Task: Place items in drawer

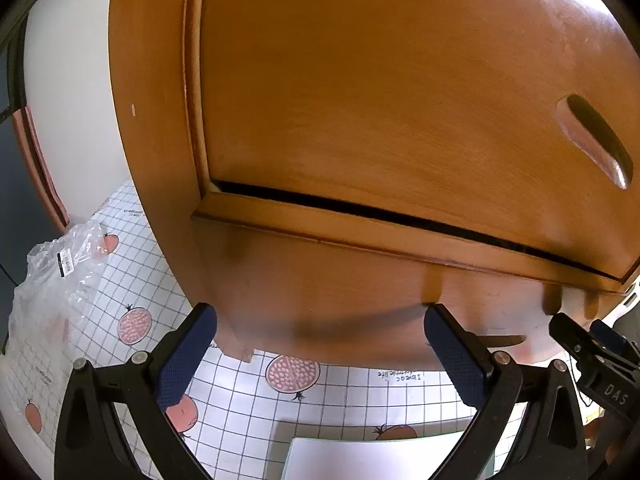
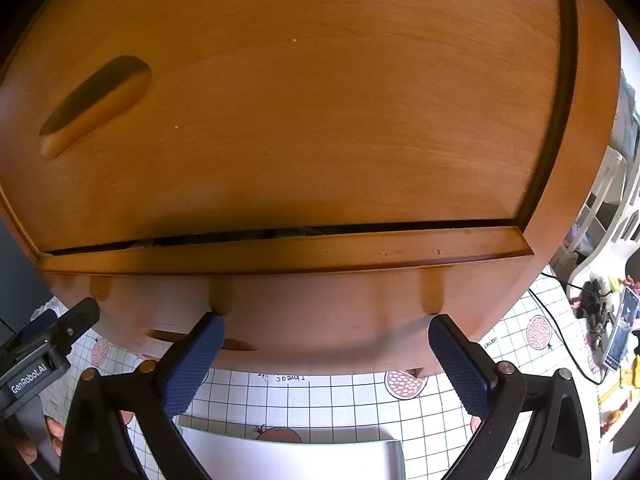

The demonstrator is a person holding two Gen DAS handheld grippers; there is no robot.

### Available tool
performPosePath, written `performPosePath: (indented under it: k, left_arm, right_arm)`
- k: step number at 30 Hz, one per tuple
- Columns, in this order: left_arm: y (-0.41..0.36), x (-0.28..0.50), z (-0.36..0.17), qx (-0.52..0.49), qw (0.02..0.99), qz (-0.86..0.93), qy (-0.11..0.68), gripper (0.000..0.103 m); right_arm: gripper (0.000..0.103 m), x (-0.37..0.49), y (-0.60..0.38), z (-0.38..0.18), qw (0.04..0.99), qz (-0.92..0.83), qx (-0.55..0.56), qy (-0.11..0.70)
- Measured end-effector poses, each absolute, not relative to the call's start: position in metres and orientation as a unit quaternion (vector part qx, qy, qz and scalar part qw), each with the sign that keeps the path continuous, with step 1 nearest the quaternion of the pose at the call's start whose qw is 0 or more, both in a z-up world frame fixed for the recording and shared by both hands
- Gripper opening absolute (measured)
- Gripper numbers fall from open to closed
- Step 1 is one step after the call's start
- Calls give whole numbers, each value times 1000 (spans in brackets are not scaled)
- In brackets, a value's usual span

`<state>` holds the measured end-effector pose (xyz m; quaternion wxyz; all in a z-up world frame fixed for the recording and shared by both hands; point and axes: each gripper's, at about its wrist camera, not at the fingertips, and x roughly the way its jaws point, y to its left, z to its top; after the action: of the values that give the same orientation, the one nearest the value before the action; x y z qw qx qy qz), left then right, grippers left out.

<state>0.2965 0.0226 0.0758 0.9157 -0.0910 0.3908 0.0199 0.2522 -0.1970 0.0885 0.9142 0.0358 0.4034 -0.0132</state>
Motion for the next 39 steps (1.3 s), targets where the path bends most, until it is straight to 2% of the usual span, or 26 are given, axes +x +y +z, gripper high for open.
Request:
performPosePath:
  k: [16,39]
  left_arm:
    - [18,262,93,-95,913,5,396,103]
    - [2,151,130,-122,922,-42,366,103]
  right_arm:
    - [103,225,-201,103,910,-12,32,414]
    - [103,112,-196,122,910,18,14,413]
